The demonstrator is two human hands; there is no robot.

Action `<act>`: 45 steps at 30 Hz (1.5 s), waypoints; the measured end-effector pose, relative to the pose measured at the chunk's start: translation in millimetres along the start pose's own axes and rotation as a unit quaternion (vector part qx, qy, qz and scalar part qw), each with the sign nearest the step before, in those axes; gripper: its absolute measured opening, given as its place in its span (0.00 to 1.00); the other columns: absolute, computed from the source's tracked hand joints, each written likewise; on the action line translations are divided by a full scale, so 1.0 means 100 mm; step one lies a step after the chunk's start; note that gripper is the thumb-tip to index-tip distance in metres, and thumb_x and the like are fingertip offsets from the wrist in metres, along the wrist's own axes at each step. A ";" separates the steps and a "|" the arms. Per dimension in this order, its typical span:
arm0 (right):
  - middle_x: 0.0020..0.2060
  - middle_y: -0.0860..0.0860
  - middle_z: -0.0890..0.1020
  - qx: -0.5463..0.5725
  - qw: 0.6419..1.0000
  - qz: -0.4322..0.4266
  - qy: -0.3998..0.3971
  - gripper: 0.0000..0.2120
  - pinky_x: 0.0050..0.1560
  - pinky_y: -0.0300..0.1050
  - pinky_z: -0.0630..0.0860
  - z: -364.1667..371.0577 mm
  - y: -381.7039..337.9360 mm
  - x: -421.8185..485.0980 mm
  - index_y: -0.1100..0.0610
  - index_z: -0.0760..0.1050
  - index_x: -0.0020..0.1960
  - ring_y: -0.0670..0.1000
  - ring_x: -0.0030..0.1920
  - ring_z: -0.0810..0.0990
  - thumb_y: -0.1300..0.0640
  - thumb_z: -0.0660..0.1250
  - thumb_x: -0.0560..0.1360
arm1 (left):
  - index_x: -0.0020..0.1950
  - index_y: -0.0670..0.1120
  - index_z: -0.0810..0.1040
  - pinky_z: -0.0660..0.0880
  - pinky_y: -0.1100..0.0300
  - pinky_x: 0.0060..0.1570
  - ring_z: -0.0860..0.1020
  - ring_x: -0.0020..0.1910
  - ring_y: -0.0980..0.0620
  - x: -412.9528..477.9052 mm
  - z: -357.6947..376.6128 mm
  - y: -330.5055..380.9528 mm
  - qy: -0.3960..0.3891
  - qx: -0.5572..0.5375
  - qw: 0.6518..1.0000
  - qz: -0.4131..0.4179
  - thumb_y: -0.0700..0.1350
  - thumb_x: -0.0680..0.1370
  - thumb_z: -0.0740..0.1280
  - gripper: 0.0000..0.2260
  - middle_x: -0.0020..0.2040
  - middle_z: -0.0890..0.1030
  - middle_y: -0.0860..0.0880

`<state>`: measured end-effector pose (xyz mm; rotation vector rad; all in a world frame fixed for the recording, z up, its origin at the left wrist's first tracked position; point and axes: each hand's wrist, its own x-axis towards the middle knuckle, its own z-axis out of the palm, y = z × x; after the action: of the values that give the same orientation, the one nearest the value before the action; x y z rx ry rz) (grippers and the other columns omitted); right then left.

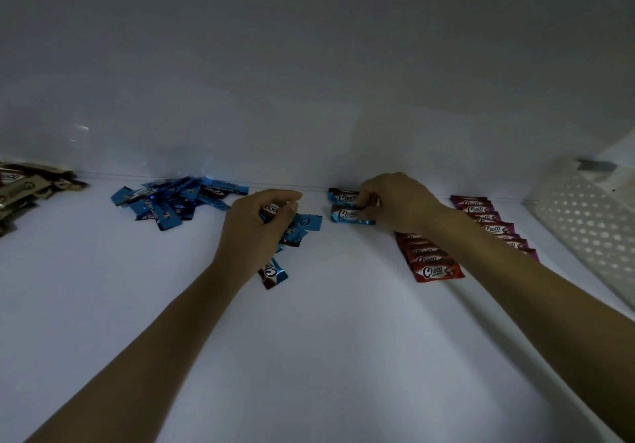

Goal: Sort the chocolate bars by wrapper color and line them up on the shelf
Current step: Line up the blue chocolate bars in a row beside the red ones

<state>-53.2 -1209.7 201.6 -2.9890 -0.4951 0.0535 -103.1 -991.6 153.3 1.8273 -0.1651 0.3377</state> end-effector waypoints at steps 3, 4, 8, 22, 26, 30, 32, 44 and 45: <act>0.53 0.52 0.80 0.000 0.999 0.022 0.039 0.09 0.45 0.43 0.72 0.04 0.04 0.06 0.54 0.79 0.54 0.51 0.48 0.77 0.54 0.68 0.75 | 0.53 0.49 0.81 0.73 0.76 0.36 0.78 0.40 0.70 0.00 0.00 -0.01 0.004 -0.001 1.000 -0.002 0.40 0.78 0.67 0.07 0.45 0.80 0.55; 0.53 0.52 0.80 -0.003 0.999 0.025 0.046 0.09 0.45 0.42 0.72 0.05 0.04 0.08 0.54 0.79 0.55 0.52 0.49 0.78 0.54 0.68 0.75 | 0.53 0.49 0.81 0.73 0.76 0.36 0.78 0.40 0.70 0.00 0.00 -0.01 0.003 -0.002 1.000 -0.003 0.40 0.78 0.67 0.07 0.45 0.80 0.55; 0.54 0.53 0.76 0.007 0.998 0.016 0.056 0.15 0.47 0.42 0.70 0.07 0.03 0.10 0.53 0.76 0.61 0.53 0.53 0.75 0.55 0.68 0.75 | 0.53 0.50 0.81 0.72 0.76 0.38 0.78 0.41 0.70 0.00 0.00 0.00 0.001 0.002 1.000 0.000 0.40 0.78 0.67 0.07 0.45 0.80 0.57; 0.53 0.52 0.79 -0.009 0.999 -0.005 0.053 0.10 0.52 0.46 0.69 0.14 0.00 0.10 0.55 0.76 0.53 0.52 0.52 0.75 0.51 0.67 0.76 | 0.52 0.49 0.81 0.73 0.75 0.35 0.79 0.40 0.69 0.02 0.01 -0.03 0.003 -0.011 1.000 -0.002 0.40 0.78 0.67 0.07 0.45 0.81 0.56; 0.53 0.52 0.80 -0.022 0.998 -0.009 0.063 0.11 0.53 0.46 0.67 0.16 -0.01 0.11 0.54 0.76 0.56 0.53 0.54 0.74 0.51 0.66 0.76 | 0.53 0.49 0.81 0.72 0.75 0.34 0.79 0.40 0.69 0.02 0.01 -0.03 0.000 -0.008 1.000 -0.003 0.40 0.78 0.67 0.07 0.44 0.81 0.56; 0.52 0.52 0.78 -0.053 0.993 -0.001 0.105 0.08 0.54 0.47 0.65 0.17 -0.03 0.14 0.53 0.77 0.54 0.53 0.54 0.73 0.52 0.65 0.77 | 0.52 0.49 0.81 0.73 0.75 0.36 0.79 0.39 0.69 0.02 0.01 -0.03 0.000 -0.002 1.000 0.000 0.40 0.78 0.67 0.06 0.44 0.81 0.57; 0.52 0.52 0.77 -0.056 0.991 0.003 0.118 0.08 0.53 0.47 0.65 0.18 -0.04 0.14 0.54 0.77 0.53 0.53 0.54 0.72 0.52 0.65 0.77 | 0.52 0.49 0.81 0.73 0.75 0.36 0.79 0.39 0.69 0.02 0.00 -0.03 0.000 -0.002 1.000 0.001 0.40 0.78 0.67 0.06 0.44 0.81 0.57; 0.52 0.52 0.78 -0.028 0.994 0.007 0.104 0.09 0.52 0.46 0.65 0.20 -0.06 0.13 0.53 0.77 0.55 0.53 0.54 0.72 0.52 0.65 0.77 | 0.52 0.50 0.80 0.73 0.75 0.36 0.79 0.40 0.69 0.02 0.00 -0.02 -0.001 -0.001 1.000 0.008 0.40 0.78 0.67 0.06 0.44 0.80 0.58; 0.52 0.52 0.78 -0.036 0.994 0.008 0.101 0.09 0.51 0.46 0.65 0.20 -0.06 0.12 0.53 0.77 0.55 0.53 0.54 0.73 0.52 0.64 0.77 | 0.52 0.49 0.81 0.73 0.75 0.36 0.79 0.40 0.69 0.02 0.00 -0.02 -0.001 -0.003 1.000 0.006 0.40 0.78 0.67 0.06 0.44 0.80 0.58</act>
<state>-45.1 -1197.8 182.1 -3.0238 -0.4583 -0.2684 -100.3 -990.8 151.9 1.8217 -0.1785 0.3436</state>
